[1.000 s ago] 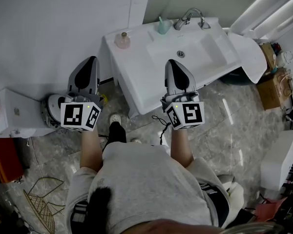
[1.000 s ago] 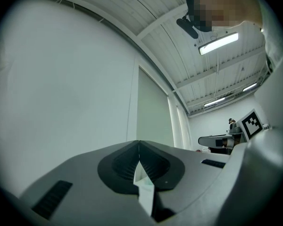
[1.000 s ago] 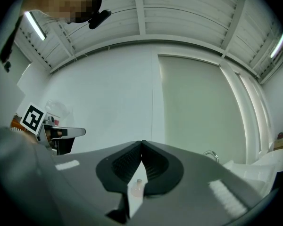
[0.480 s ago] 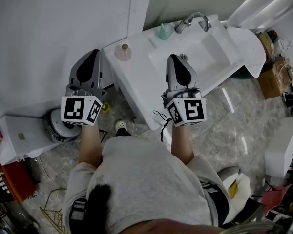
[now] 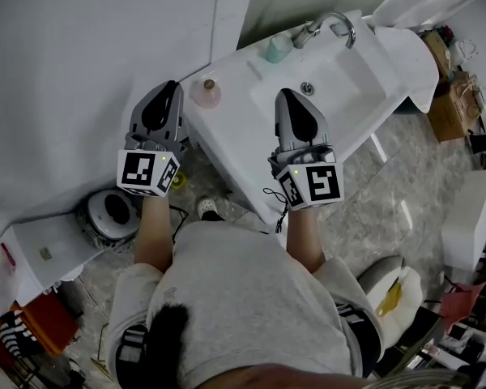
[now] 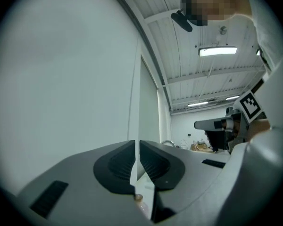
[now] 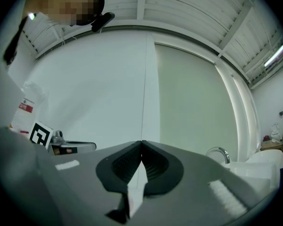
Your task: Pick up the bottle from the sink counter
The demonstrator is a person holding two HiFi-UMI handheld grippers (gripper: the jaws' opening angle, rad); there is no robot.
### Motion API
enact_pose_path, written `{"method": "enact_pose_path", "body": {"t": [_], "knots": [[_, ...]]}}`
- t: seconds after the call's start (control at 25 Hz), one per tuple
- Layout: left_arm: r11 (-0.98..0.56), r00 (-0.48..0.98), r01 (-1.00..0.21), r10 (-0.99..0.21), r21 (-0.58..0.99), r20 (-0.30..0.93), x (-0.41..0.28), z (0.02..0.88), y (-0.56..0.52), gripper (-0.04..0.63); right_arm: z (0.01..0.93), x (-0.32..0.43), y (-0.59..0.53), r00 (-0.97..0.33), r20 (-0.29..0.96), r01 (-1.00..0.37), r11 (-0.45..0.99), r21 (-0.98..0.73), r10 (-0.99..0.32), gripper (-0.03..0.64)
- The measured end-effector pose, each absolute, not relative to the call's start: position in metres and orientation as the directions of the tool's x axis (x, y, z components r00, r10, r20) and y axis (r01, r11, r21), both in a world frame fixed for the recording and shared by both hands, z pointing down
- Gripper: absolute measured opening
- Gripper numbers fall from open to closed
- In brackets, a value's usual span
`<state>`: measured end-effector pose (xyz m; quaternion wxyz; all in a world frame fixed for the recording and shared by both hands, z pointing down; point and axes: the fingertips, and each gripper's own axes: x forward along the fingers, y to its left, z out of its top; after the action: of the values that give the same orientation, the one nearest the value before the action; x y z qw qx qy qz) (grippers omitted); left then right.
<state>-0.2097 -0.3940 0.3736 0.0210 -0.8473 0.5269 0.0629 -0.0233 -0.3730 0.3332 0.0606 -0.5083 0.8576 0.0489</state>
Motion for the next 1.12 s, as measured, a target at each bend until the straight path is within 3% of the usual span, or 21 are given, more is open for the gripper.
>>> {"method": "enact_pose_path", "body": {"t": [0.2,0.48,1.12], "knots": [[-0.534,0.534,-0.843,-0.845,0.074,-0.021,-0.195,0.435,-0.424,0.108,0.347,-0.030,-0.387,-0.452,-0.111,-0.892,0.452,0.029,-0.885,0.009],[-0.582,0.586,-0.810,-0.804,0.069,0.099,-0.176,0.504,-0.452,0.172,0.363,-0.035,-0.396,-0.419,-0.062,-0.908,0.417,0.040,-0.906,0.009],[-0.573,0.562,-0.818,-0.770,0.061,0.303,-0.150,0.581,-0.494,0.196,0.385,-0.023,-0.403,-0.359,0.005,-0.933,0.359,0.029,-0.933,0.009]]}}
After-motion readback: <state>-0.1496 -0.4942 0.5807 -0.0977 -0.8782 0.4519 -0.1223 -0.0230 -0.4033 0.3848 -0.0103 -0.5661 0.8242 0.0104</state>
